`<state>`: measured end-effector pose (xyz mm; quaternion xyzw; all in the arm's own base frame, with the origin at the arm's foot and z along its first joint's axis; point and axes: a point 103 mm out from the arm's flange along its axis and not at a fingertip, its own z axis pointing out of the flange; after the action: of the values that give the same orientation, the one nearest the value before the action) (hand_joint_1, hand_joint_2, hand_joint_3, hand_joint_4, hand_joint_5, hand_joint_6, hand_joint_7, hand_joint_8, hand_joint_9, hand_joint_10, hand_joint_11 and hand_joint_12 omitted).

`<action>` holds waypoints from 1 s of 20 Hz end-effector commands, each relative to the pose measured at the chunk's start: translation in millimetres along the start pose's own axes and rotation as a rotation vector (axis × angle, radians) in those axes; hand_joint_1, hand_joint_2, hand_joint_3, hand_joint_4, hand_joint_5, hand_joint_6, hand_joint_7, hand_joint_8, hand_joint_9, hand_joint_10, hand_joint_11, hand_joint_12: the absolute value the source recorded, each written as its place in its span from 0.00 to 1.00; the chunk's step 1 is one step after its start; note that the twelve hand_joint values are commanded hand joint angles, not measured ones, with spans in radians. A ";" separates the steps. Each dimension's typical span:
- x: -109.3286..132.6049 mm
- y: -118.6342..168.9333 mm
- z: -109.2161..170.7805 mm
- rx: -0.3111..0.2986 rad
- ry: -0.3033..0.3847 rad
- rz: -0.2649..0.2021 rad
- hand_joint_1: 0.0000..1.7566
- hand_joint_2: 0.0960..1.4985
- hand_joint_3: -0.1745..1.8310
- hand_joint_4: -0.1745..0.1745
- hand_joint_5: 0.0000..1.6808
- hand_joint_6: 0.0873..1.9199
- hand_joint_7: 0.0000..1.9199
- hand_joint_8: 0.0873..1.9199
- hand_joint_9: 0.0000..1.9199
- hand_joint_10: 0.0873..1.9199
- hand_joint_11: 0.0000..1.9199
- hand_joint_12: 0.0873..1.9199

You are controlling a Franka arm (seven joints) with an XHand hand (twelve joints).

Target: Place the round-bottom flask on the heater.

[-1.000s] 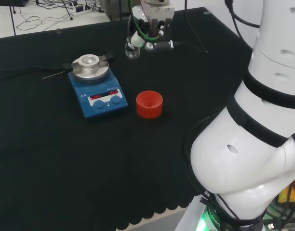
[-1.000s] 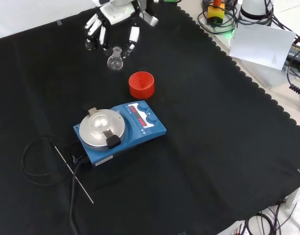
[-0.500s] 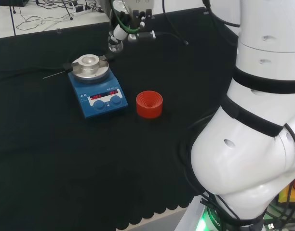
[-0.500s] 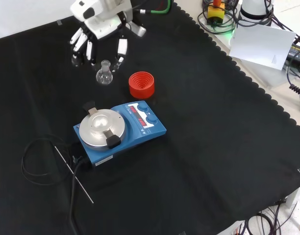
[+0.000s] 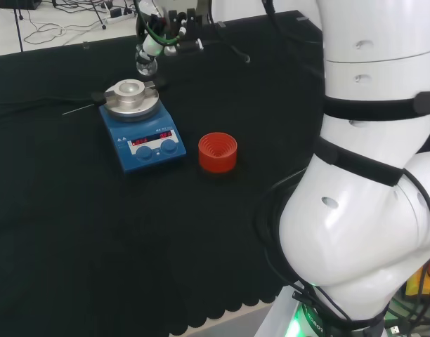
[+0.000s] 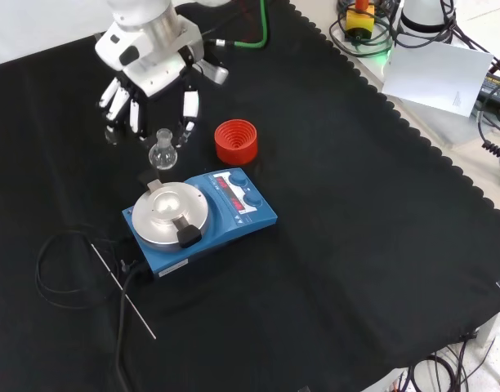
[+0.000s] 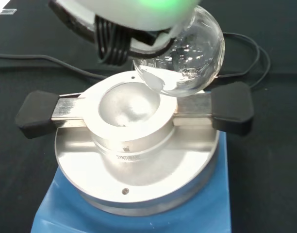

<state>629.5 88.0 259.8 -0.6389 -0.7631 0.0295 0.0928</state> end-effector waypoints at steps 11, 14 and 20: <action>24.3 39.9 33.8 0.097 -0.016 -0.064 0.65 0.40 0.46 0.50 0.70 0.44 0.19 0.32 0.34 0.28 0.21 0.68; 23.8 43.3 37.3 0.105 -0.013 -0.065 0.65 0.40 0.46 0.50 0.70 0.44 0.19 0.32 0.34 0.28 0.21 0.68; 21.5 48.2 44.1 0.120 -0.012 -0.066 0.65 0.40 0.46 0.49 0.70 0.44 0.19 0.32 0.34 0.28 0.21 0.68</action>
<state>664.5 121.5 215.8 -0.6082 -0.7811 0.0704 0.1224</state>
